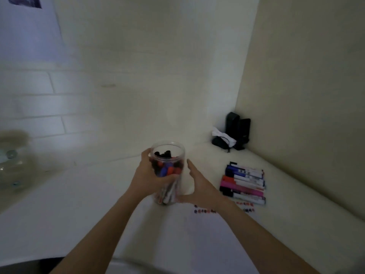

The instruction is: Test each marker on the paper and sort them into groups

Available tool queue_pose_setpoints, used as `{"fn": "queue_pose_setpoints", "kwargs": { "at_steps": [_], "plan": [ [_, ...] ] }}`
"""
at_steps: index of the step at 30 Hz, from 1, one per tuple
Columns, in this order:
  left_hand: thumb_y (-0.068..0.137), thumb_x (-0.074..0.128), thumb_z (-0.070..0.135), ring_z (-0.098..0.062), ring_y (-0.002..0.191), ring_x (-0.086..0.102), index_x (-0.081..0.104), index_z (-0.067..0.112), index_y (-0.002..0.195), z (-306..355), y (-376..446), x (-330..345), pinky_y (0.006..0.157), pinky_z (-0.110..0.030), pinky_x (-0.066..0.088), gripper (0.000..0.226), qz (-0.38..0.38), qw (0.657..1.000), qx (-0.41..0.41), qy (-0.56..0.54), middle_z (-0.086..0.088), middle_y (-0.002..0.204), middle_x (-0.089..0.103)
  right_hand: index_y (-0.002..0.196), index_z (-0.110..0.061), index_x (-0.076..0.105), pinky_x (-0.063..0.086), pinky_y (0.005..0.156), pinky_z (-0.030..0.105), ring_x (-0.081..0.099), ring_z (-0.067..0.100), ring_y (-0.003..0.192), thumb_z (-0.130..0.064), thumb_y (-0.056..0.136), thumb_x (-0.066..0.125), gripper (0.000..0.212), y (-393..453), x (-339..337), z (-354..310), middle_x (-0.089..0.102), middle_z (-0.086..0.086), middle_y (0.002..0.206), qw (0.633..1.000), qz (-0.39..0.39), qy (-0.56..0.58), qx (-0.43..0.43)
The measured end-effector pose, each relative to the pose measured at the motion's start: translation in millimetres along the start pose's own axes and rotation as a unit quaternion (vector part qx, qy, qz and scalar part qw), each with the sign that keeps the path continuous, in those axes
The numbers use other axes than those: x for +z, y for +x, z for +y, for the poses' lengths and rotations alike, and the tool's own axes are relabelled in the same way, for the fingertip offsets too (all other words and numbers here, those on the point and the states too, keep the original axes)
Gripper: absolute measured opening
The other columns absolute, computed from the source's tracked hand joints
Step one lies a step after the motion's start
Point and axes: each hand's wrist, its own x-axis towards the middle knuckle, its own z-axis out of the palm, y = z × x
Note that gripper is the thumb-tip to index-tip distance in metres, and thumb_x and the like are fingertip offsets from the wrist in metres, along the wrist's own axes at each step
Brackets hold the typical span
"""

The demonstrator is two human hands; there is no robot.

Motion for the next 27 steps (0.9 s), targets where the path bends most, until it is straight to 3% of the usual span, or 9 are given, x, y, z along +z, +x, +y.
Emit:
{"fn": "queue_pose_setpoints", "kwargs": {
  "at_steps": [2,4,7,9,11,15,22,24,27],
  "plan": [
    [0.054,0.094,0.023,-0.02,0.12,0.049,0.012,0.014,0.145,7.0,-1.5,-6.1,0.095,-0.024,0.042,0.123,-0.003,1.0,-0.021,0.014,-0.003,0.131,0.042,0.149,-0.029,0.025,0.035,0.111,0.026,0.033,-0.002,0.135,-0.026,0.077,0.081,0.091,-18.9,-32.7,25.5,0.034,-0.01,0.151,0.997,0.036,-0.049,0.044],
    [0.048,0.094,0.038,-0.027,0.133,0.032,0.012,0.018,0.147,26.2,-5.3,-6.2,0.108,-0.045,0.031,0.131,0.062,0.991,0.009,0.116,-0.01,0.144,0.027,0.143,-0.029,0.037,0.045,0.105,0.038,0.046,0.016,0.131,-0.018,0.081,0.077,0.074,-38.2,-70.2,57.6,0.042,0.0,0.147,0.986,0.135,-0.056,0.086],
    [0.072,0.078,0.038,-0.022,0.123,0.039,0.038,0.021,0.135,66.8,-14.1,21.5,0.104,-0.046,0.034,0.076,0.127,0.949,0.225,0.178,-0.006,0.135,0.04,0.139,-0.016,0.046,0.043,0.106,0.038,0.049,0.025,0.128,-0.005,0.09,0.063,0.053,-66.2,-116.3,88.8,0.047,0.01,0.143,0.944,0.283,-0.081,0.148],
    [0.086,0.066,0.022,-0.014,0.112,0.049,0.053,0.018,0.119,81.3,-18.4,58.5,0.099,-0.036,0.043,0.036,0.033,0.944,0.303,0.13,0.0,0.123,0.049,0.142,-0.01,0.042,0.035,0.111,0.04,0.043,0.03,0.133,-0.011,0.096,0.055,0.049,-78.2,-133.0,104.2,0.042,0.016,0.146,0.92,0.336,-0.096,0.177],
    [0.093,0.058,0.022,-0.011,0.116,0.049,0.056,0.018,0.121,71.1,-19.6,100.3,0.103,-0.028,0.042,0.029,-0.104,0.954,0.25,0.129,0.002,0.13,0.047,0.147,-0.011,0.034,0.031,0.113,0.04,0.037,0.031,0.137,-0.021,0.1,0.048,0.05,-85.1,-134.4,114.8,0.036,0.017,0.151,0.91,0.348,-0.058,0.219],
    [0.098,0.048,0.038,-0.012,0.135,0.032,0.02,0.013,0.149,37.2,-17.1,163.8,0.105,-0.019,0.026,0.063,-0.273,0.957,-0.015,0.099,0.002,0.15,0.029,0.151,-0.014,0.026,0.03,0.112,0.034,0.036,0.023,0.138,-0.028,0.104,0.039,0.051,-86.9,-122.8,132.8,0.035,0.009,0.153,0.918,0.316,-0.011,0.238],
    [0.097,0.052,0.022,0.0,0.114,0.049,0.035,0.035,0.13,32.4,-4.7,206.8,0.073,0.006,0.035,0.039,-0.285,0.957,-0.021,0.041,0.016,0.126,0.05,0.134,-0.021,0.049,0.041,0.075,0.009,0.059,0.008,0.102,-0.004,0.1,0.035,0.04,-64.3,-110.6,142.0,0.06,-0.005,0.115,0.93,0.318,0.02,0.183],
    [0.098,0.052,0.02,-0.001,0.113,0.052,0.035,0.036,0.123,33.1,-4.8,202.5,0.083,0.001,0.038,0.034,-0.272,0.96,-0.025,0.058,0.014,0.121,0.052,0.134,-0.022,0.046,0.041,0.078,0.011,0.058,0.008,0.103,-0.002,0.099,0.036,0.041,-64.6,-113.4,135.8,0.059,-0.005,0.116,0.935,0.307,0.027,0.178],
    [0.097,0.052,0.029,-0.017,0.136,0.037,0.016,0.019,0.149,28.9,-9.8,182.1,0.109,-0.028,0.033,0.064,-0.267,0.955,-0.035,0.124,-0.002,0.15,0.036,0.138,-0.022,0.041,0.037,0.089,0.021,0.052,0.01,0.111,-0.01,0.1,0.045,0.041,-80.6,-115.8,125.7,0.054,-0.005,0.122,0.94,0.298,0.005,0.166]
  ]
}}
